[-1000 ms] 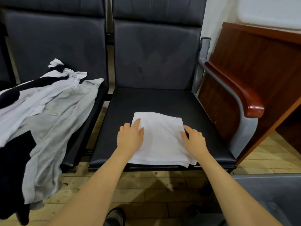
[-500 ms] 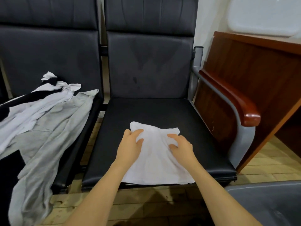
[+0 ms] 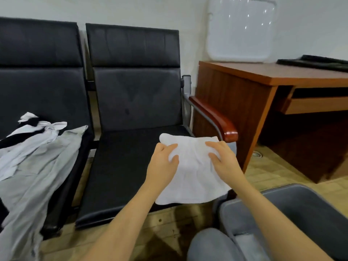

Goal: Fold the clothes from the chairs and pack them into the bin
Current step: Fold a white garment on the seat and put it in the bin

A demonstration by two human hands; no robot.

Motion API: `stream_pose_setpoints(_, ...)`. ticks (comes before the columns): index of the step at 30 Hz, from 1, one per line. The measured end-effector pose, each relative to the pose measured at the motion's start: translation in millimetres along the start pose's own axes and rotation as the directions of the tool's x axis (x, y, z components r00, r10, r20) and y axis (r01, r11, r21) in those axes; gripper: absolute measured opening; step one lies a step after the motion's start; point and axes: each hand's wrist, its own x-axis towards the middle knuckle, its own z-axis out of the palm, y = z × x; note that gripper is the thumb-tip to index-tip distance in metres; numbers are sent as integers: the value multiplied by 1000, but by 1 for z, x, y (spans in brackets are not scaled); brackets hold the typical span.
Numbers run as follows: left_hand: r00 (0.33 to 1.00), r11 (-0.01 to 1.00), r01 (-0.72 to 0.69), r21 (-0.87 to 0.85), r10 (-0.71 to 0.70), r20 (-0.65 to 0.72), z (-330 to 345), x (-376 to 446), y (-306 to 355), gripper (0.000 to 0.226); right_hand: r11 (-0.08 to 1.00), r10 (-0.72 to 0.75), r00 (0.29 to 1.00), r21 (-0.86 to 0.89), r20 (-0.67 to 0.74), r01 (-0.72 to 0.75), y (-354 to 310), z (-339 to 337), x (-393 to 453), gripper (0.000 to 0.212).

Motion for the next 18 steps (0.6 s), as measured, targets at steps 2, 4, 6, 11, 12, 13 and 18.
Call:
stream_pose_setpoints(2, 997, 999, -48, -22, 49, 65, 28, -3, 18, 41, 999, 10, 1000, -44, 2, -10, 24, -21, -11, 38)
stream_pose_setpoints(4, 988, 997, -50, -62, 58, 141, 63, -7, 34, 41, 995, 51, 999, -83, 9, -50, 54, -39, -24, 40)
stream_pose_setpoints(6, 975, 995, -38, -87, 56, 217, 102, -13, 48, 41, 987, 118, 993, -107, -4, -118, 88, -56, -39, 41)
stream_pose_setpoints(11, 929, 996, 4, -86, 28, 368, 203, -31, 73, 41, 922, 343, 939, -186, -14, -339, 178, -86, -79, 41)
stream_pose_setpoints(12, 915, 998, 17, -67, 12, 402, 223, -37, 76, 41, 909, 369, 929, -208, -3, -362, 195, -90, -89, 41)
stream_pose_setpoints(13, 899, 998, 34, -50, -9, 438, 244, -42, 77, 40, 896, 397, 918, -221, 8, -386, 212, -93, -99, 42)
stream_pose_setpoints(18, 794, 978, 206, -12, -160, 587, 333, -75, 75, 36, 815, 525, 848, -331, 72, -477, 296, -93, -143, 45)
